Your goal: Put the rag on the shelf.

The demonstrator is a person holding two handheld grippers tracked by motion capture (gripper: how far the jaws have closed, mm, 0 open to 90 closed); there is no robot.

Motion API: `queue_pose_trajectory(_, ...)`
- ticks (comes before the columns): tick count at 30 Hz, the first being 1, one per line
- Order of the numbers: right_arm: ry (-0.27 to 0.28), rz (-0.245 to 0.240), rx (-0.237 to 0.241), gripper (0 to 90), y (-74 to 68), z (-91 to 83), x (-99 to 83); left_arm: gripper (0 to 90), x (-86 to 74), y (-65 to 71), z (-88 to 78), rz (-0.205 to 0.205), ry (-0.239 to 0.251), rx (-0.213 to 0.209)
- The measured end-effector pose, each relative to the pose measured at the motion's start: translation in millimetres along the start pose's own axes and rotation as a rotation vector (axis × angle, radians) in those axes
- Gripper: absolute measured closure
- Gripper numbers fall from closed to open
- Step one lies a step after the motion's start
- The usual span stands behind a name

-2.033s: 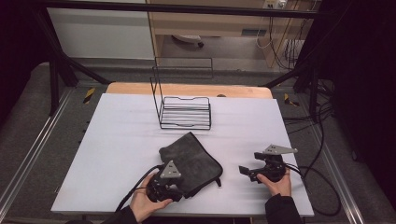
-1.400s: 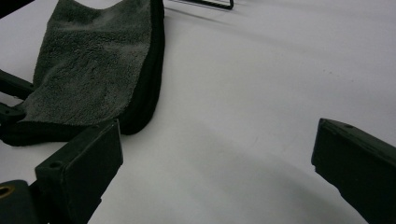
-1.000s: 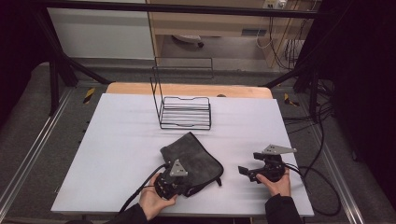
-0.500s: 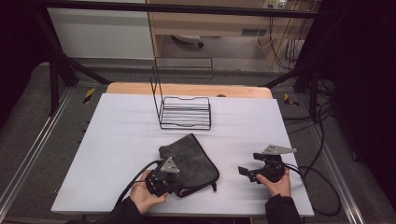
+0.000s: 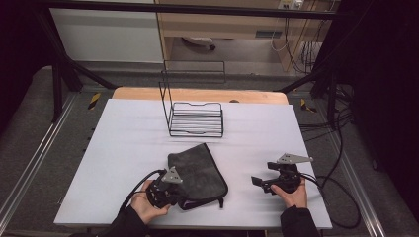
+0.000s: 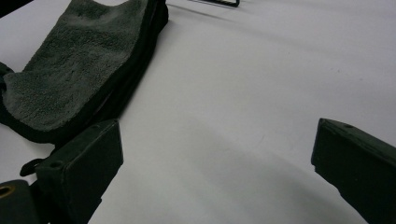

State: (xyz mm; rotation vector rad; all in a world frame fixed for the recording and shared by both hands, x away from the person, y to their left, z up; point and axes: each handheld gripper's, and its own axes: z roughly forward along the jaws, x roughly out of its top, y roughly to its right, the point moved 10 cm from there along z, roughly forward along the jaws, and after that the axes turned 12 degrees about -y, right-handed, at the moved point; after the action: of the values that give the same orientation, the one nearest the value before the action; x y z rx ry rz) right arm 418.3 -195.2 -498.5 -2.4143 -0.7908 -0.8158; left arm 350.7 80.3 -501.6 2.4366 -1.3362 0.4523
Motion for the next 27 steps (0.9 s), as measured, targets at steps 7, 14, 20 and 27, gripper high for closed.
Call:
queue_pose_trajectory(7, -0.004, 0.001, 0.000, 2.9, -0.2, 0.6, -0.6, 86.2, -10.1, -5.2, -5.4, -0.003, -0.002, -0.002)
queue_pose_trajectory(14, -0.005, 0.001, -0.001, 2.9, -0.2, 1.1, -0.7, 86.1, -19.9, -10.8, -10.7, -0.006, -0.006, -0.006)
queue_pose_trajectory(20, -0.005, 0.002, -0.001, 2.9, -0.2, 1.2, -0.7, 86.1, -26.1, -15.5, -14.9, -0.007, -0.009, -0.009)
queue_pose_trajectory(27, -0.004, 0.005, 0.000, 2.9, -0.4, 1.6, -0.7, 86.0, -33.9, -20.8, -19.6, -0.004, -0.017, -0.010)
